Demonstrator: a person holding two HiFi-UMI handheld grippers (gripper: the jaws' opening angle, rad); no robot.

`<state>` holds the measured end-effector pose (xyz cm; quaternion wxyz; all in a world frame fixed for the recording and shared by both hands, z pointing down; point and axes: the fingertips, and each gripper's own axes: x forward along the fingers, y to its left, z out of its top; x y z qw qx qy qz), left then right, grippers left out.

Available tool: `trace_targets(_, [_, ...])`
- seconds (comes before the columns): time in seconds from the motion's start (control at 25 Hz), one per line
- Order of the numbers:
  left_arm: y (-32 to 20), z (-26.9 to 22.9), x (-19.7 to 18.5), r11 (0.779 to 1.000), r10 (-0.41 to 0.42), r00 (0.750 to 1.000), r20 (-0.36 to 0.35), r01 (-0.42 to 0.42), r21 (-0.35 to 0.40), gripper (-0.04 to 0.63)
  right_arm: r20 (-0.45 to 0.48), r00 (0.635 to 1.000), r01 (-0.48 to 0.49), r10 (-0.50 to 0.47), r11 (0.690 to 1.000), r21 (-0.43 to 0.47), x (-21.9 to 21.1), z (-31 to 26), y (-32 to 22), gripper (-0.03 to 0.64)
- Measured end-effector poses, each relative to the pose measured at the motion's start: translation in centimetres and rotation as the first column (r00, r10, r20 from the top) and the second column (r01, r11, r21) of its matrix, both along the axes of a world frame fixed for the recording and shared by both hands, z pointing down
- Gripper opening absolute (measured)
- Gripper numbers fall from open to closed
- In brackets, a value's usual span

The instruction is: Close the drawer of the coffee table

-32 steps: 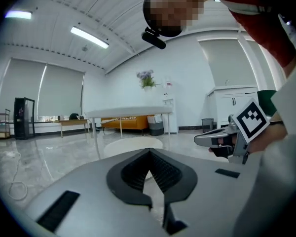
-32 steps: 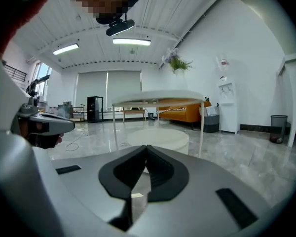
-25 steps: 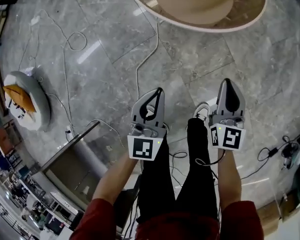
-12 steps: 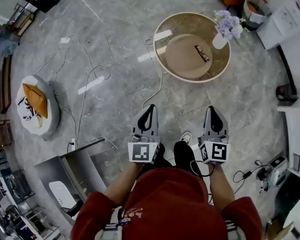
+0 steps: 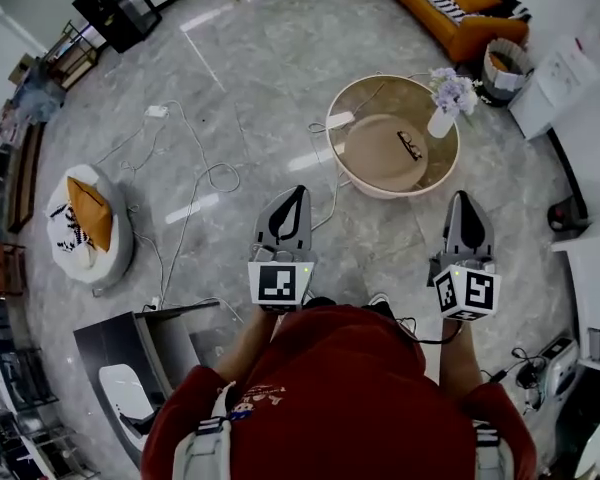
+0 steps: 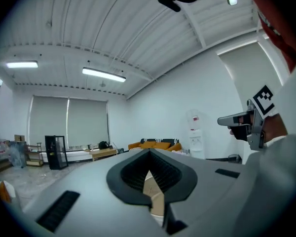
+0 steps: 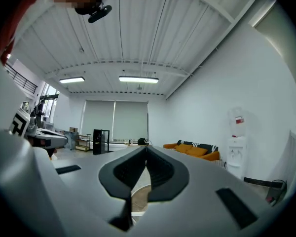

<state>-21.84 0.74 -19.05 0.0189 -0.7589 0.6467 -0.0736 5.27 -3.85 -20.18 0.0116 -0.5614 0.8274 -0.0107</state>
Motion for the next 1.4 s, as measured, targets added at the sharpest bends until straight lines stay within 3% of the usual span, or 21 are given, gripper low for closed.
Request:
trace_targets(0.12, [0.3, -1.8, -0.8, 0.998, -0.007, 0.999, -0.039, 0.01, 0.058, 0.014, 0.008, 1.0, -0.002, 0.002, 1.0, 0.016, -0.1, -1.3, 0.5, 0.021])
trace_targets(0.24, [0.8, -2.8, -1.6, 0.999, -0.021, 0.998, -0.064, 0.023, 0.039, 0.014, 0.002, 1.0, 0.006, -0.006, 1.0, 0.007, -1.3, -1.7, 0.5, 0.021])
trace_targets(0.76, [2.4, -4.3, -5.0, 0.99, -0.078, 0.991, -0.105, 0.089, 0.113, 0.012, -0.061, 0.998, 0.037, -0.035, 0.999, 0.034, -4.8, -1.9, 1.6, 0.021])
trace_targets(0.96, [2.1, -3.8, -4.0, 0.993, -0.049, 0.998, -0.037, 0.053, 0.103, 0.014, -0.092, 0.995, 0.026, -0.025, 1.0, 0.013, -4.5, -1.7, 1.9, 0.021])
trace_targets(1.4, [1.7, -2.8, -3.0, 0.996, -0.025, 0.999, -0.048, 0.029, 0.083, 0.014, -0.077, 0.997, 0.014, -0.011, 0.999, 0.036, -4.8, -1.6, 2.1, 0.021])
